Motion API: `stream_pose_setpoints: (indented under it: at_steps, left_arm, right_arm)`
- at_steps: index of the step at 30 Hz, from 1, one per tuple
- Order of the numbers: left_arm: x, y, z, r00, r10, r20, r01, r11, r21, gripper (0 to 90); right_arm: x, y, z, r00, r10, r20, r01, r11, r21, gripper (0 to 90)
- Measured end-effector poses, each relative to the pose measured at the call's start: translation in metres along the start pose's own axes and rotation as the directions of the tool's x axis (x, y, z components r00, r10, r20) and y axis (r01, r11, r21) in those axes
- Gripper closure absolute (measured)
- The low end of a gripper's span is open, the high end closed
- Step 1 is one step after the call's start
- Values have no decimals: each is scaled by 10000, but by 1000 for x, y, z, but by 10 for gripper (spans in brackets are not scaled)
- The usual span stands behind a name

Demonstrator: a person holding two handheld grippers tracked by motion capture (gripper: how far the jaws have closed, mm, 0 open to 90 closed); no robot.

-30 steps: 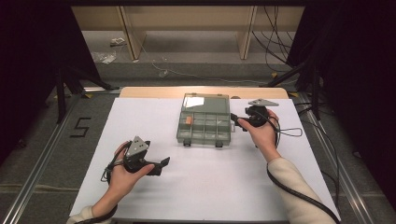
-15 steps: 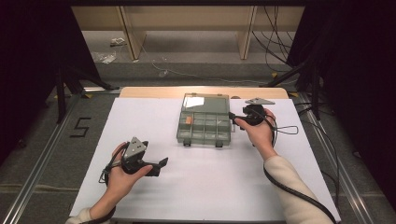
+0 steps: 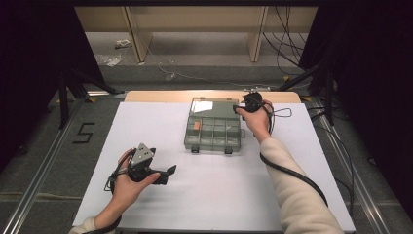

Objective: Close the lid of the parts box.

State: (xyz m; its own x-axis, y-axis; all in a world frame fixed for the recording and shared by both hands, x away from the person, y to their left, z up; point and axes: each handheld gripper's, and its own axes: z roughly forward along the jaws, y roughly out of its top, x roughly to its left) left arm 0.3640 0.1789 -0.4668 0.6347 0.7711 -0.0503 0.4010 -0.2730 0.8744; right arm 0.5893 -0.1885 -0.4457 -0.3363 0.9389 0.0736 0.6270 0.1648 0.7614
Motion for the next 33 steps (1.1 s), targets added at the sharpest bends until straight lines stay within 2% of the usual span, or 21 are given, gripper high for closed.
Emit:
stream_pose_setpoints:
  at_steps: [2,3,4,6,9,11,15,16,17,22,26,33]
  left_arm:
    - [0,0,0,10000,-5,9,5,10000,3,4]
    - [-1,0,0,10000,-10,43,10,10000,14,4]
    - [-1,0,0,10000,-10,43,10,10000,14,4]
    - [0,-1,0,10000,-40,79,40,10000,24,4]
    - [0,-1,0,10000,-25,62,25,10000,13,4]
    - [0,-1,0,10000,-66,73,66,10000,21,4]
    - [0,-1,1,9999,-51,102,51,10000,49,4]
    - [0,-1,1,9999,-51,102,51,10000,49,4]
    - [0,-1,1,9999,-68,107,68,10000,35,4]
    - [0,-1,1,9999,-46,115,45,10000,62,4]
    - [0,-2,1,9999,-62,125,61,10000,69,4]
    - [0,-2,1,9999,-61,141,60,10000,69,4]
  right_arm:
    - [0,2,4,10000,21,78,-22,9999,119,424]
    - [0,5,13,9997,92,209,-100,9992,380,432]
    - [0,5,13,9997,92,209,-100,9992,380,432]
    - [-2,7,25,9993,257,276,-275,9971,704,449]
    - [-3,7,30,9992,190,365,-222,9958,885,473]
    - [-6,7,35,9985,270,481,-318,9943,1021,532]
    - [-10,4,38,9984,471,326,-508,9910,1235,613]
    - [-10,4,38,9984,471,326,-508,9910,1235,613]
    - [-10,4,38,9982,426,425,-477,9909,1258,666]
    - [-9,4,39,9971,613,445,-674,9862,1513,750]
    - [-8,5,40,9966,660,501,-733,9842,1612,780]
    - [-3,7,41,9912,989,876,-1131,9780,1753,835]
